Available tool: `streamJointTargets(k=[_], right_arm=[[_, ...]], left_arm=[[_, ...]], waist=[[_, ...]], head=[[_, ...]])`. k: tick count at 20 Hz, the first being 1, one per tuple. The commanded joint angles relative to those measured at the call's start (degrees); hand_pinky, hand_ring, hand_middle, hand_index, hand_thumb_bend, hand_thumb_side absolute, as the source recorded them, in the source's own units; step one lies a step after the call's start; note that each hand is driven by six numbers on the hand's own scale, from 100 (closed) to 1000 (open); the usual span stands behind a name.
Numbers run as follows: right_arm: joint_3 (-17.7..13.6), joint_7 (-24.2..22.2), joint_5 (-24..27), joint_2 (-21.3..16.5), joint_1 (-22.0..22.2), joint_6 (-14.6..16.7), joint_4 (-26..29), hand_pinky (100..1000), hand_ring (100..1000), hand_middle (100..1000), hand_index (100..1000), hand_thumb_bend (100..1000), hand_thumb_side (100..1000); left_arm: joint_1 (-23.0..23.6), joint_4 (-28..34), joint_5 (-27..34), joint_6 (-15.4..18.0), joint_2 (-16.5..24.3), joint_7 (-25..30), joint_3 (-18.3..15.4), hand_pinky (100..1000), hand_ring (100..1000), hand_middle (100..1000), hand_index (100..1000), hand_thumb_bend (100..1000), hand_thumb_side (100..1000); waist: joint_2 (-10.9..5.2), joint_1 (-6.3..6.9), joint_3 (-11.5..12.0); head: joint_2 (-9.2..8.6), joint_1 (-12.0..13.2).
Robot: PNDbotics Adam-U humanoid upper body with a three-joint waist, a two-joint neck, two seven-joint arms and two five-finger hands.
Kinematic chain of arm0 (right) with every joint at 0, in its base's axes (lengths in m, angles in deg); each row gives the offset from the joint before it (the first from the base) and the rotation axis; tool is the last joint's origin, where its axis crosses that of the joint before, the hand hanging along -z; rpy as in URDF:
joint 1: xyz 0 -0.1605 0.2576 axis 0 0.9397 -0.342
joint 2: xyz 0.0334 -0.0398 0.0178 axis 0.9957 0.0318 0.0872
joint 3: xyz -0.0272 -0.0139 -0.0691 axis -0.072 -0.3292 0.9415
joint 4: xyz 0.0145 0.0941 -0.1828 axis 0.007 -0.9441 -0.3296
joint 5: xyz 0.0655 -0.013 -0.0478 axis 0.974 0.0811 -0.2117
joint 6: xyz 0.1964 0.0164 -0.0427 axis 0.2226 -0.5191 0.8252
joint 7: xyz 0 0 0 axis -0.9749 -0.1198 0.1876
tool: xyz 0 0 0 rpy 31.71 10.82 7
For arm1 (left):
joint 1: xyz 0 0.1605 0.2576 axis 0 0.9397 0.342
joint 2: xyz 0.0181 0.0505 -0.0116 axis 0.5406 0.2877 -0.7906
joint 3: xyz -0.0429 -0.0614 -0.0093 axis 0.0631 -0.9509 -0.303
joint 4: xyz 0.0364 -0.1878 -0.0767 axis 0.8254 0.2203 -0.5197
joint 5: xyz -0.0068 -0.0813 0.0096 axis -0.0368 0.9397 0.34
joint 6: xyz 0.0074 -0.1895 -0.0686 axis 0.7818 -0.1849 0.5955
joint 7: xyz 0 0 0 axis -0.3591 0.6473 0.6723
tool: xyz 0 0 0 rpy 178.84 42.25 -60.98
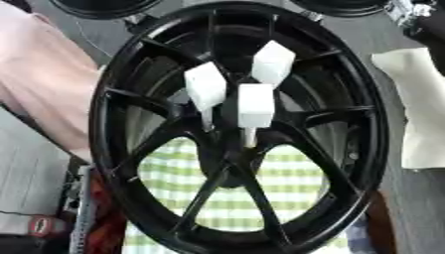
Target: Pull the pin out of the wheel hub.
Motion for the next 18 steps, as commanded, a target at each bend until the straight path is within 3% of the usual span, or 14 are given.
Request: streamJointTargets(k=[1,7,10,14,18], right_arm=[[-0.62,-0.12,-0.29,-2.19,-0.22,-0.06,1.06,931,833,692,742,428,286],[-0.38,-0.28,-0.42,-2.76,0.07,-0.23,1.03,930,833,692,741,426,287],[-0.15,-0.48,-0.46,-2.99,-0.10,-0.28,1.05,930,833,692,741,424,288],[0.20,-0.83,-0.45,-3.08,-0.35,-0.42,0.98,930,833,692,741,424,288],[0.53,-1.16,-0.39,-3.07,-0.60,-0.51,0.87,929,833,692,741,424,288]], left_arm=[[-0.92,1.12,-4.62,1.81,10.60,3.82,2.80,820,742,728,827,100,792],[-3.89,1.12,-7.87,3.18,23.94,14.91,8.26,818,758,729,829,101,789],[-6.05,1.12,-7.14,2.30,28.19,24.56,11.32,825,763,720,841,123,804],[-10.98,1.12,-5.12,0.30,30.61,39.89,14.74,832,771,733,850,148,814],[-17.95,1.12,-2.24,-1.77,30.18,48.21,17.44,832,775,736,852,153,815]], waist=[[-1.85,0.35,-0.14],[-2.24,0.61,-0.84],[-2.41,0.62,-1.30],[-2.71,0.63,-1.88],[-3.14,0.57,-2.45]], head=[[0.31,-0.23],[0.45,-0.05],[0.28,0.14],[-0.20,0.55],[-1.02,0.62]])
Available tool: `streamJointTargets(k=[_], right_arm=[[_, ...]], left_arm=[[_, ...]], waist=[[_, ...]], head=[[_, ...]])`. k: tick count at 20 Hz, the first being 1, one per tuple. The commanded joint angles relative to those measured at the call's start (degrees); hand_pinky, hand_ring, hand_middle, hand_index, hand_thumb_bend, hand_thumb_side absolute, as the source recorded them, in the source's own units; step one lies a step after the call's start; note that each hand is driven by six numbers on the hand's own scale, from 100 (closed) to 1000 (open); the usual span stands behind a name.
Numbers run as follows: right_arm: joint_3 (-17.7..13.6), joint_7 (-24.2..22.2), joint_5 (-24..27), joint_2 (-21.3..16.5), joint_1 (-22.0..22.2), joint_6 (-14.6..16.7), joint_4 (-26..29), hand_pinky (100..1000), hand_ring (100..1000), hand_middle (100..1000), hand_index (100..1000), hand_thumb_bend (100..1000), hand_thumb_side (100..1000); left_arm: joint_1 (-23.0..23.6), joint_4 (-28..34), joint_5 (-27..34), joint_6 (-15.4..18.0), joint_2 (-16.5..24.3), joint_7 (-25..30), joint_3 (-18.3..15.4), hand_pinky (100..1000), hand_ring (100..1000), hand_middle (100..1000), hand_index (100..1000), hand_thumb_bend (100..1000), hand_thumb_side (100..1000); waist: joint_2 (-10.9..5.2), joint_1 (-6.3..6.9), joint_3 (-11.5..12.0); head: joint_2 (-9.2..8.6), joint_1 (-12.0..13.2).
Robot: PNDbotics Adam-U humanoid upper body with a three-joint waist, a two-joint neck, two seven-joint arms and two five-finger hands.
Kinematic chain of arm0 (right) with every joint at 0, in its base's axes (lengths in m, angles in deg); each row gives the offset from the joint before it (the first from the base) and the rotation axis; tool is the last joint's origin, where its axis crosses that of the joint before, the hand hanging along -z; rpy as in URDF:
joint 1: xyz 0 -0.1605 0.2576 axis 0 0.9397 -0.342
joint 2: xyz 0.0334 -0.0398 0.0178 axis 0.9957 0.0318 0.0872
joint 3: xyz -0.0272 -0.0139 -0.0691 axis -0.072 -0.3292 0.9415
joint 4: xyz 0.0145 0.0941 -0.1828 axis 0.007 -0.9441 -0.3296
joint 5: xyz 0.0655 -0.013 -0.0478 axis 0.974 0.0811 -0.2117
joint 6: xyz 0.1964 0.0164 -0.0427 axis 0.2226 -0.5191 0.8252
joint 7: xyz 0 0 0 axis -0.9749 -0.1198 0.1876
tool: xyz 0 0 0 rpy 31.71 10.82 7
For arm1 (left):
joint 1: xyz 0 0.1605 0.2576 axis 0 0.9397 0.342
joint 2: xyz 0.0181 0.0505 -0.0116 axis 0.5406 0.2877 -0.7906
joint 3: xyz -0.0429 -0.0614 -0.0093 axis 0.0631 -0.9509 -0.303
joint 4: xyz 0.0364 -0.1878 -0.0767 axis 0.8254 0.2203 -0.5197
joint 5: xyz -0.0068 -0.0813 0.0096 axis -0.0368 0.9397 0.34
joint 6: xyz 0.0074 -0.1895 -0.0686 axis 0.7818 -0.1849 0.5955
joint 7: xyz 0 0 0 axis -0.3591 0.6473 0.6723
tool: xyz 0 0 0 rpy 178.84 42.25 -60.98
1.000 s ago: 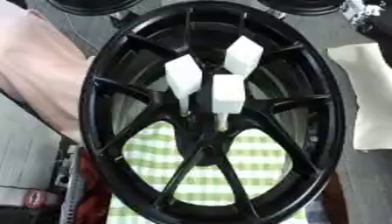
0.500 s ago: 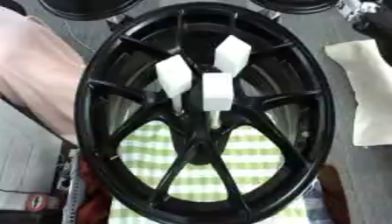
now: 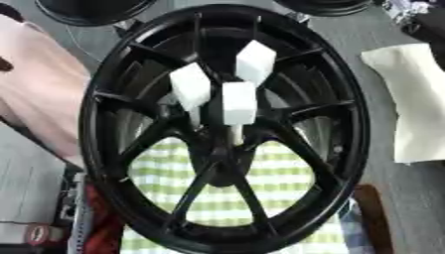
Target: Pull the pin out of the wheel hub.
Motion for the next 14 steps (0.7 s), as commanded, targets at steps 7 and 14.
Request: streamJointTargets(k=[7,14], right_arm=[[0.42,-0.93,-0.20,-1.38,-1.66,-0.06,0.68,928,832,692,740,423,288],[0.83,-1.36,-0.02,-1.01,-2.18,-0.21,0.48,928,832,691,740,423,289]], left_arm=[[-14.71,-0.79,2.50,-3.48,-1.80,9.25,8.62,829,775,736,850,167,802],[-22.56,-6.64,2.11,-2.90,-6.80,9.37,14.52,829,770,733,853,170,801]], waist=[[-2.05,0.08,-1.09],[-2.18,-0.04,-1.88]], head=[[-1.25,0.81],[-0.94,1.61]])
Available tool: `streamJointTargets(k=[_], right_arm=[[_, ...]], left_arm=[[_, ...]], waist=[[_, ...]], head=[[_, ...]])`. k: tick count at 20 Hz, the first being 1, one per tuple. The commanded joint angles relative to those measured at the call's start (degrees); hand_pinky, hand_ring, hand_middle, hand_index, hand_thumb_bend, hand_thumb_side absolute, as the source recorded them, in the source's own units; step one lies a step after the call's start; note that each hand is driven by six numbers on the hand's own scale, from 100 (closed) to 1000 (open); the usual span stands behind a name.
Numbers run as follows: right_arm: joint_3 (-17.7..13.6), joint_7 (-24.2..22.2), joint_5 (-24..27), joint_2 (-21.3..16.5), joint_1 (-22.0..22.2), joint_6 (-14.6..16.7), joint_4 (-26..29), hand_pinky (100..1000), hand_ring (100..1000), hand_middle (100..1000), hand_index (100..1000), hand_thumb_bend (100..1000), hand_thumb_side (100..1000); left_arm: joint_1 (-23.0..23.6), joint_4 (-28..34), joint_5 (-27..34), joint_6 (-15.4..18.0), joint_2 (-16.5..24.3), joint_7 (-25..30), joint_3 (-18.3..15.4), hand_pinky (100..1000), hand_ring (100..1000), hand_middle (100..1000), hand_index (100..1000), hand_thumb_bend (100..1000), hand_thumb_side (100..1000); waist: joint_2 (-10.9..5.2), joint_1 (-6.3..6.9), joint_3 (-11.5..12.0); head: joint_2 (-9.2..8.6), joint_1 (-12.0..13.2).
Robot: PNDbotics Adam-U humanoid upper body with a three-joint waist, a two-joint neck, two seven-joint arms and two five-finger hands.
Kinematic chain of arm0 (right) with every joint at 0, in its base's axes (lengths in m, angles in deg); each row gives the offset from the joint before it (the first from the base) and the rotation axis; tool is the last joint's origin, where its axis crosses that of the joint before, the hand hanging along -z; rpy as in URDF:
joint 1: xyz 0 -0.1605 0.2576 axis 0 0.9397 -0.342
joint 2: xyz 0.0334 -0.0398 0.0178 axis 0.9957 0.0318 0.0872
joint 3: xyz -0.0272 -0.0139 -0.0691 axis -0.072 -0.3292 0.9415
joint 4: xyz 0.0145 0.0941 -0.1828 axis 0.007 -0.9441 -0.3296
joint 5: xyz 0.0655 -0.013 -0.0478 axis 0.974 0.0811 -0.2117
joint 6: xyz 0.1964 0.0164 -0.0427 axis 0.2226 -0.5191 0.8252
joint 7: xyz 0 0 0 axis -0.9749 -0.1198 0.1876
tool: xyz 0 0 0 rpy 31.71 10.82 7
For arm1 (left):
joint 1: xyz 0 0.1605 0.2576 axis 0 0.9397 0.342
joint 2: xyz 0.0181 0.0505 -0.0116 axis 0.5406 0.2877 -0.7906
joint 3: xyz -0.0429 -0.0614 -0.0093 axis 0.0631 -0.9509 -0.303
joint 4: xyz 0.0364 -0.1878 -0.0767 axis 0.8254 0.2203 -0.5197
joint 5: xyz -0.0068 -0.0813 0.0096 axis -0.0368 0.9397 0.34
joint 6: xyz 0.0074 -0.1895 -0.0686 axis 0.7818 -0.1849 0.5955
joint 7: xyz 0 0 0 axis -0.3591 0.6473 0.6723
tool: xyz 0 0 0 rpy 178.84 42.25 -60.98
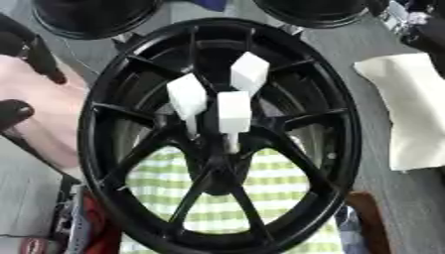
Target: Pull the pin out of the wheel hub.
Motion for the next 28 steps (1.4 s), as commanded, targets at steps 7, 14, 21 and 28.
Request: streamJointTargets(k=[7,14,21,28], right_arm=[[-0.04,-0.54,0.10,-0.57,-1.31,-0.03,0.37,927,831,691,739,423,289],[0.22,-0.76,0.31,-0.20,-1.76,-0.18,0.29,927,831,691,739,423,290],[0.28,-0.66,0.55,0.25,-2.35,-0.25,0.16,926,830,689,737,424,290],[0.42,-0.68,0.80,0.50,-2.73,-0.34,0.06,925,829,688,736,424,291]], left_arm=[[-9.40,-8.81,0.32,-0.63,-6.25,0.12,4.34,827,769,734,854,186,802],[-13.37,-12.79,-2.36,3.11,-10.49,-0.01,7.19,834,783,752,869,235,751],[-15.12,-15.63,-1.65,6.75,-13.40,0.10,9.84,862,817,806,919,304,684],[-15.86,-17.58,-0.04,7.46,-14.79,0.12,12.19,883,840,827,946,370,611]], waist=[[-1.60,0.06,-0.84],[-1.43,0.29,-1.33],[-1.06,0.35,-2.10],[-0.64,0.34,-2.44]], head=[[-0.30,1.39],[-0.39,1.67],[-0.92,1.88],[-1.01,2.13]])
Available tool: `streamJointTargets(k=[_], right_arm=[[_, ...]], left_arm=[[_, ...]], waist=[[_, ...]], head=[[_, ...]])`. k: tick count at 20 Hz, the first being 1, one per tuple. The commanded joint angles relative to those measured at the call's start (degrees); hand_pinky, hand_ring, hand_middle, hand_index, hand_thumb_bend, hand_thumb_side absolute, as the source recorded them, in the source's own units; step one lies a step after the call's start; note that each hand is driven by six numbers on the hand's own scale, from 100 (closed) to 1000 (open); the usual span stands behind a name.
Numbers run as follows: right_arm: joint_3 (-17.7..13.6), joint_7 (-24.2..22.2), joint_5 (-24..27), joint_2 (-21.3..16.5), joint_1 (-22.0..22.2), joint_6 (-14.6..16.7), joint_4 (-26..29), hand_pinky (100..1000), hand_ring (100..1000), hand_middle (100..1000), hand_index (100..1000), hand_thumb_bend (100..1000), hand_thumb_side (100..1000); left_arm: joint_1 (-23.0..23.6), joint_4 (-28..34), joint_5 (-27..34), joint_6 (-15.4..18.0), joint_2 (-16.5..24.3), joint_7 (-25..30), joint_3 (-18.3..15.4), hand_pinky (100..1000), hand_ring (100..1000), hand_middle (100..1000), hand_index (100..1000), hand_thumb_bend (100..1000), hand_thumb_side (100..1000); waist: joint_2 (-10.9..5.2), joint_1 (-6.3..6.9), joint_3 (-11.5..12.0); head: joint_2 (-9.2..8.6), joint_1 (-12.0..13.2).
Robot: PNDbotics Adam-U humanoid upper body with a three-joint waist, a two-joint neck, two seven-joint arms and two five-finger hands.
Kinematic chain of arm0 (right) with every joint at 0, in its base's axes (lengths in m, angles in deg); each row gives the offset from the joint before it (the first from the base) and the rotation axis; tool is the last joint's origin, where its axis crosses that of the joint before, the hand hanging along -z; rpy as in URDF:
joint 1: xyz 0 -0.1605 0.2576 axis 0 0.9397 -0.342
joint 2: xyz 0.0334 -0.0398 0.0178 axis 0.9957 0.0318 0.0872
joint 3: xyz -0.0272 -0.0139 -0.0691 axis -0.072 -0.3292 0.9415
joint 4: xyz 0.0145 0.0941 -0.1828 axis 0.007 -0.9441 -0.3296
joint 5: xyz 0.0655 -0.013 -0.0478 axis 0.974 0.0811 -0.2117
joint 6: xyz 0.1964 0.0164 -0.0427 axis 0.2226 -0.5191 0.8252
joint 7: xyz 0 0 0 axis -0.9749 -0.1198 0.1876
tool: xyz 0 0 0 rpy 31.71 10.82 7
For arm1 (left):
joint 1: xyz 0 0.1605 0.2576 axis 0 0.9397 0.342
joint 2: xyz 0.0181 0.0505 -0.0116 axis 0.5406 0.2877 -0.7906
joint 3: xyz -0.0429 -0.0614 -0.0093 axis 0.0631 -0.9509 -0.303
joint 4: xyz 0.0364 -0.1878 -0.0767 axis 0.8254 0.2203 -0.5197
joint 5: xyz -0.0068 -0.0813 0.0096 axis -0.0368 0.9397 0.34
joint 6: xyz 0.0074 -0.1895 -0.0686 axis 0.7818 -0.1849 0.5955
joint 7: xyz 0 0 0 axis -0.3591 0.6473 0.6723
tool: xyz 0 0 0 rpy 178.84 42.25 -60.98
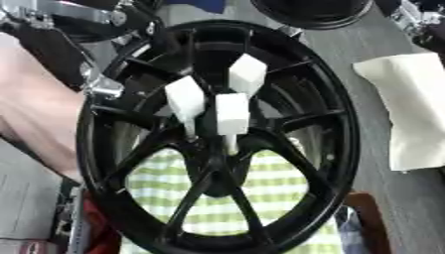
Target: Pull the pin out of the wheel hub.
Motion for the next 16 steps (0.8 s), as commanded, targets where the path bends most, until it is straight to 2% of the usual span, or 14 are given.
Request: streamJointTargets(k=[1,10,16], right_arm=[[-0.29,0.03,0.51,-0.76,-0.78,-0.07,0.37,925,829,687,736,425,291],[-0.21,0.17,0.73,-0.45,-1.24,-0.06,0.31,924,827,685,734,425,292],[-0.17,0.25,0.93,-0.18,-1.44,-0.14,0.29,923,826,684,733,426,293]], left_arm=[[-1.69,-0.35,0.98,1.74,0.39,1.54,0.08,883,840,828,946,361,600],[-2.44,-2.00,1.18,1.59,-1.49,1.54,2.13,884,839,847,947,305,547],[-2.20,-2.63,1.01,1.83,-1.81,1.54,3.65,887,842,851,943,266,518]], waist=[[-0.81,-0.02,-0.15],[-0.31,-0.25,-1.02],[0.07,-0.21,-1.36]], head=[[-0.69,0.28],[-0.97,1.21],[-1.50,0.65]])
